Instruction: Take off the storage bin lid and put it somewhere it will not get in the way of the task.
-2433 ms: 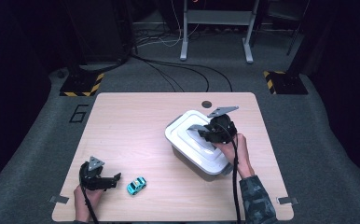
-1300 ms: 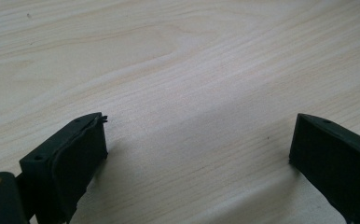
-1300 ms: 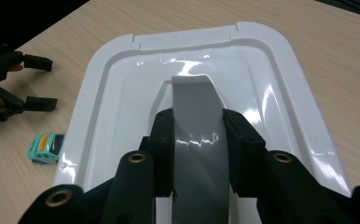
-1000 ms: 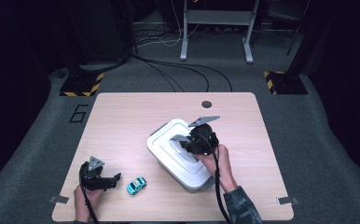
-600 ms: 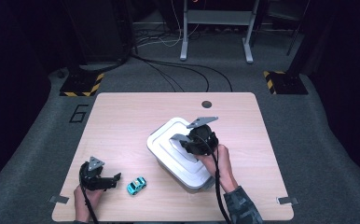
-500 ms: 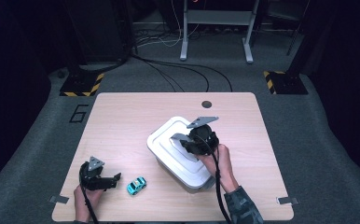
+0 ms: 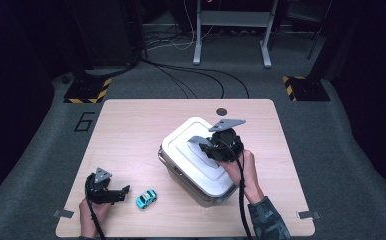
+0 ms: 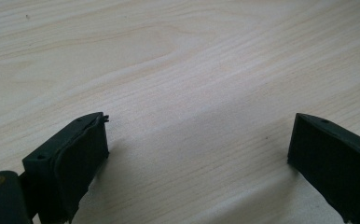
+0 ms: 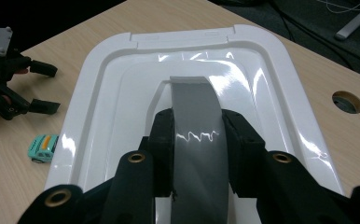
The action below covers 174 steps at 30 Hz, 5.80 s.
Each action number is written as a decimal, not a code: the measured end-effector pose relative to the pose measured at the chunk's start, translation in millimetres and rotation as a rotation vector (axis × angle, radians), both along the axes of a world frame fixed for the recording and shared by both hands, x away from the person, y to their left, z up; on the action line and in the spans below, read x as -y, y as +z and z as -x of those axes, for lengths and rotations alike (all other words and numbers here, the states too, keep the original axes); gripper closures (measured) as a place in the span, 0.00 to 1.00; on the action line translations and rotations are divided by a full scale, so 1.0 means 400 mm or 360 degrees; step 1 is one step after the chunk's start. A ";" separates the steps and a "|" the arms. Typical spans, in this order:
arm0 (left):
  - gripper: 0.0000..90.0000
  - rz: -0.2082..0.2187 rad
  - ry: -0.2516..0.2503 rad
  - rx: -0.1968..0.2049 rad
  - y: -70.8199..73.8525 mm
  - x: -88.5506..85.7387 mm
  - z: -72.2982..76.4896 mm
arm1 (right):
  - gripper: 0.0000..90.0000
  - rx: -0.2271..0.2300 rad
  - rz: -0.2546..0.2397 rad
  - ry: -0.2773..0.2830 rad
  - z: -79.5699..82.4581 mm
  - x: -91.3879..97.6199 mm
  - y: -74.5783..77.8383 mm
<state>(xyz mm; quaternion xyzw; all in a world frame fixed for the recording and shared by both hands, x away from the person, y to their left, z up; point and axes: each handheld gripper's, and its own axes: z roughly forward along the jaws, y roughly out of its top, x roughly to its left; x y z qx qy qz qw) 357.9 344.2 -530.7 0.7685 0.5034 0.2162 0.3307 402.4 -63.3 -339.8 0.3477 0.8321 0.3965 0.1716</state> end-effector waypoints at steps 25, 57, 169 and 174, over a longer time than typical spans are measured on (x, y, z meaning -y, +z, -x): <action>0.05 -0.0001 0.0000 -0.0006 0.001 0.000 0.000 | 0.74 0.0070 -0.0023 -0.0218 0.002 0.141 0.049; 0.05 0.0000 0.0000 -0.0006 0.001 0.000 0.000 | 0.74 0.0105 -0.0041 -0.0606 -0.010 0.353 0.019; 0.05 0.0000 0.0001 -0.0006 0.000 0.000 0.000 | 0.00 -0.0250 -0.0105 -0.0959 -0.082 0.446 -0.329; 0.05 0.0000 0.0001 -0.0006 0.001 0.000 0.000 | 0.00 -0.0228 -0.0063 -0.0891 -0.053 0.434 -0.317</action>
